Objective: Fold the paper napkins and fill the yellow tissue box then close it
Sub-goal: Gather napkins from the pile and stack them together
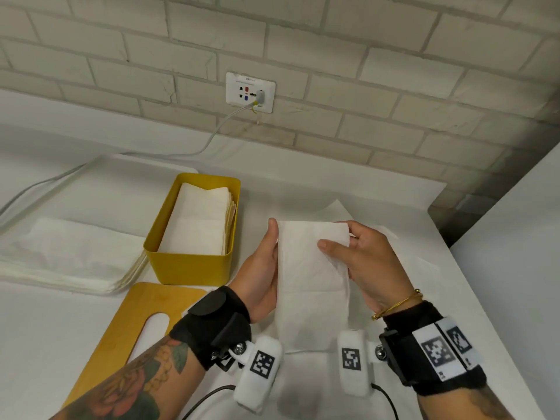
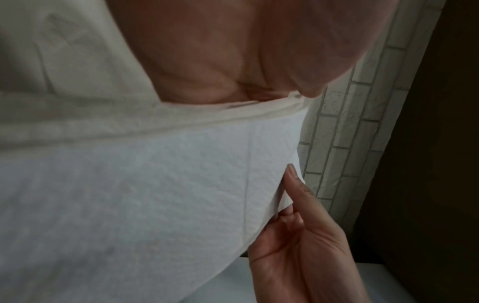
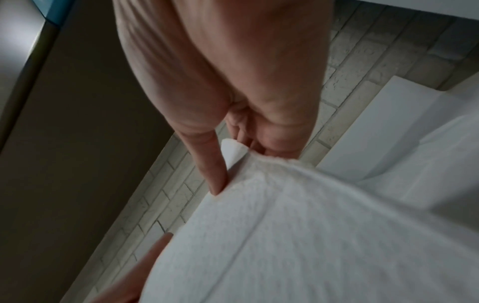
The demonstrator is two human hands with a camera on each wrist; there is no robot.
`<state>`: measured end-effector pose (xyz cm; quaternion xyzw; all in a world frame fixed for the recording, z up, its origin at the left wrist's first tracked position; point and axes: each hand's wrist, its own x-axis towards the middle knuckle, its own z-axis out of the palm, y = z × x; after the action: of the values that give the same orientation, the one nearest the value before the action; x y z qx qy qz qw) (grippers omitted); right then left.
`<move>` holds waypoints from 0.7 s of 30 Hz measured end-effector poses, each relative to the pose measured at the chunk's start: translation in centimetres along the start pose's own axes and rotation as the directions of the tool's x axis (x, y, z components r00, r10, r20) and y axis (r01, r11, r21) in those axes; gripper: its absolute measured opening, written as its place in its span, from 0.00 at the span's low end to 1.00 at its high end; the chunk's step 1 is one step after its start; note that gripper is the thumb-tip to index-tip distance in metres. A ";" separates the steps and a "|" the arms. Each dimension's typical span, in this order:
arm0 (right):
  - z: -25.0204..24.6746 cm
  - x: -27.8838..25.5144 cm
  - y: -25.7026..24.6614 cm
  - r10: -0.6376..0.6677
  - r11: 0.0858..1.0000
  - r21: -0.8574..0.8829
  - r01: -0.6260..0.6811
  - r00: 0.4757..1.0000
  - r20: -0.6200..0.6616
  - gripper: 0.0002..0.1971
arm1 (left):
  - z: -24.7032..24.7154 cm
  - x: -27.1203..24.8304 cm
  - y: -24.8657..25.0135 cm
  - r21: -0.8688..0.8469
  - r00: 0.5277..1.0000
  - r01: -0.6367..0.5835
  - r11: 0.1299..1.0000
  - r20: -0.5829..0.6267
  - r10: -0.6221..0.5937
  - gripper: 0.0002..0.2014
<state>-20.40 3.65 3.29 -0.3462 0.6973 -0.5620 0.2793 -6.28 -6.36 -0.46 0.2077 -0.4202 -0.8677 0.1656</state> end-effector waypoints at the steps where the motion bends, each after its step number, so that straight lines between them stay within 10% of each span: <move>1: 0.1 0.1 0.0 -0.001 1.000 -0.022 0.001 1.000 0.003 0.09 | -0.1 0.0 0.0 0.005 1.000 -0.002 1.000 -0.002 0.002 0.38; 4: 0.5 0.4 0.1 -0.011 0.998 -0.066 0.010 1.000 -0.016 0.08 | -0.1 0.0 0.1 0.031 1.000 -0.009 0.999 -0.009 0.009 0.35; 8: 0.9 0.8 0.4 -0.018 0.995 -0.096 0.013 0.999 -0.052 0.30 | 0.2 0.0 0.2 0.097 1.000 -0.009 0.995 -0.003 0.009 0.26; 12: 0.7 0.9 1.1 0.005 0.999 -0.033 -0.006 0.999 -0.045 0.15 | 0.1 0.3 0.3 0.138 0.999 -0.013 0.990 -0.028 0.017 0.23; 21: 0.4 -2.8 5.8 0.286 0.957 -0.071 -0.281 0.954 0.087 0.18 | -0.6 1.1 3.0 0.096 0.980 -0.092 0.991 -0.169 0.107 0.23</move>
<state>-19.37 6.42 -2.44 -0.2772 0.7414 -0.4784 0.3803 -6.59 -9.05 1.30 0.2683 -0.4518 -0.8175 0.2355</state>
